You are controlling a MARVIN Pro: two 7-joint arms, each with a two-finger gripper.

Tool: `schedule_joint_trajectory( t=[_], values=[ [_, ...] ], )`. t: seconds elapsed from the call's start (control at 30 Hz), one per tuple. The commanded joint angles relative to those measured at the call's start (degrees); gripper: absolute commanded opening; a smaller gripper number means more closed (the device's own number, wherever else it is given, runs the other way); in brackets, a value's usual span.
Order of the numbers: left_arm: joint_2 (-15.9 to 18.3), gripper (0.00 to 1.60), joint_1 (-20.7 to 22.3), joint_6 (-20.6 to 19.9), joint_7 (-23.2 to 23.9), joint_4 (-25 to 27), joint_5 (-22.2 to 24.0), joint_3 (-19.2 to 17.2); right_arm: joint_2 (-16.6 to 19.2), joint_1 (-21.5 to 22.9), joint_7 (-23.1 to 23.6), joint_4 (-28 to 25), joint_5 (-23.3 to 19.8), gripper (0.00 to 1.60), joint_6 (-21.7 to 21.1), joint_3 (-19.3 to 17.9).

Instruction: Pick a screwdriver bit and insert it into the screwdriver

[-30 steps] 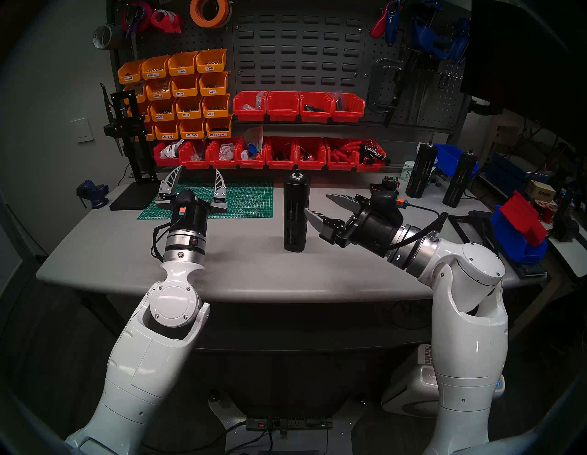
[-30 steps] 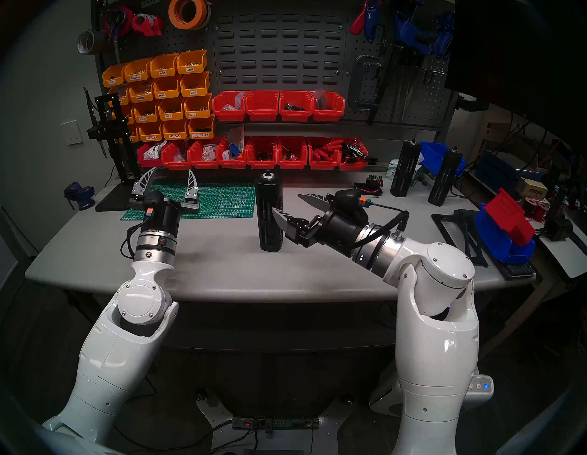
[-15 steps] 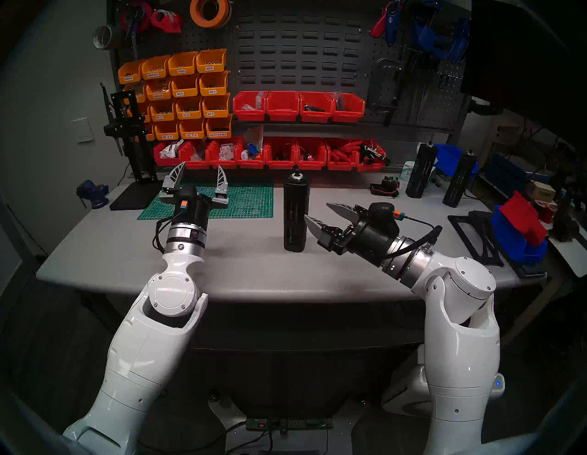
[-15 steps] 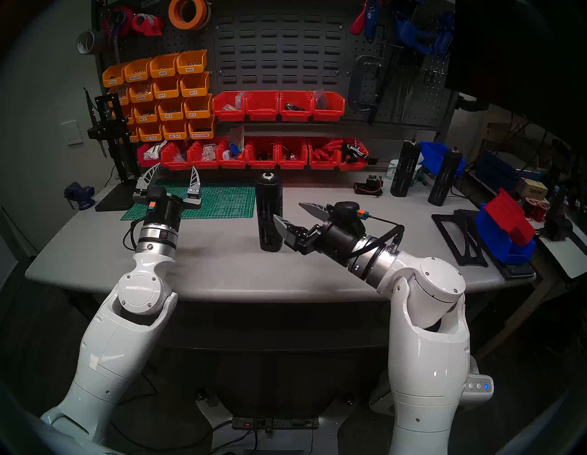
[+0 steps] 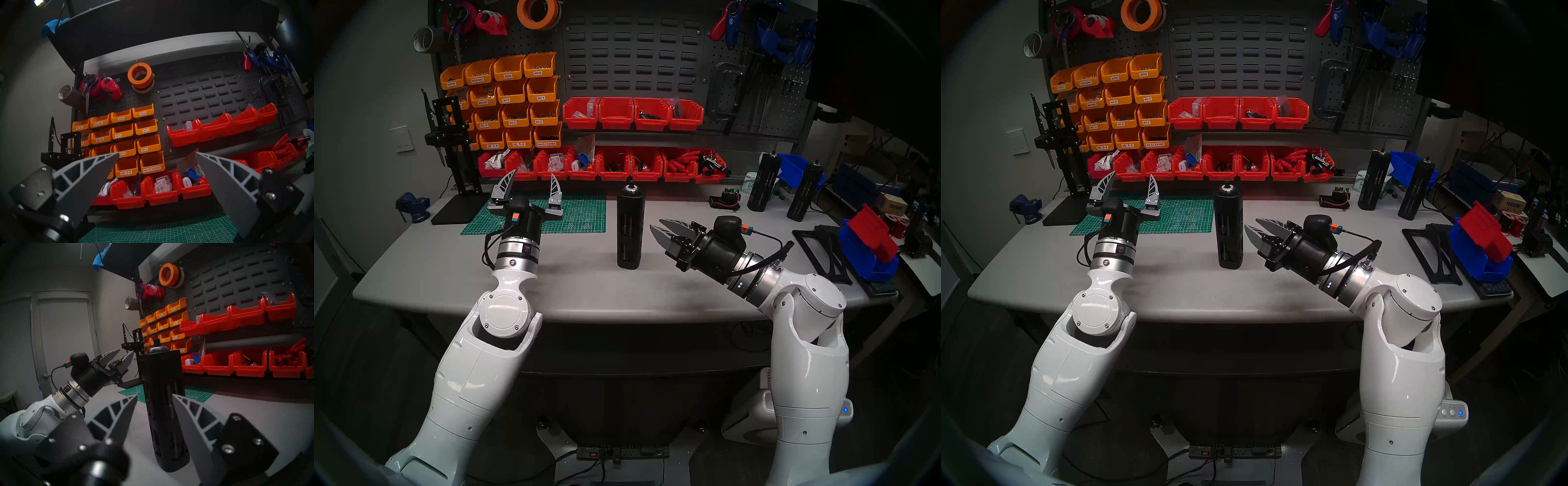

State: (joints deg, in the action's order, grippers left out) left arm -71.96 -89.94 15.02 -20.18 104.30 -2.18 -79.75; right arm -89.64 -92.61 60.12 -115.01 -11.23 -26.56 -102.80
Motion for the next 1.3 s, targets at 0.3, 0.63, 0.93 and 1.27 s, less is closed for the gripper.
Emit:
schedule_joint_trajectory(
  t=[0.3, 0.63, 0.93, 1.27],
  values=[
    [-0.7, 1.60, 1.6, 0.0, -1.7, 2.2, -1.8, -0.4, 2.6, 7.9, 3.1, 4.7, -1.1, 0.72, 0.2, 0.2],
    [-1.0, 1.60, 1.5, -0.4, -2.5, 2.4, -2.5, -0.4, 3.3, 10.1, 4.8, 6.6, -1.4, 0.72, -0.3, 0.5],
    [-1.0, 1.60, 1.1, -0.5, -3.0, 2.9, -2.8, -0.6, 3.5, 11.4, 5.2, 9.0, -0.8, 0.72, 0.3, 1.5],
    [-0.8, 1.60, 0.6, -0.7, -3.3, 3.6, -3.0, -1.0, 3.9, 12.3, 5.4, 10.2, -0.5, 0.70, 0.9, 1.9]
  ],
)
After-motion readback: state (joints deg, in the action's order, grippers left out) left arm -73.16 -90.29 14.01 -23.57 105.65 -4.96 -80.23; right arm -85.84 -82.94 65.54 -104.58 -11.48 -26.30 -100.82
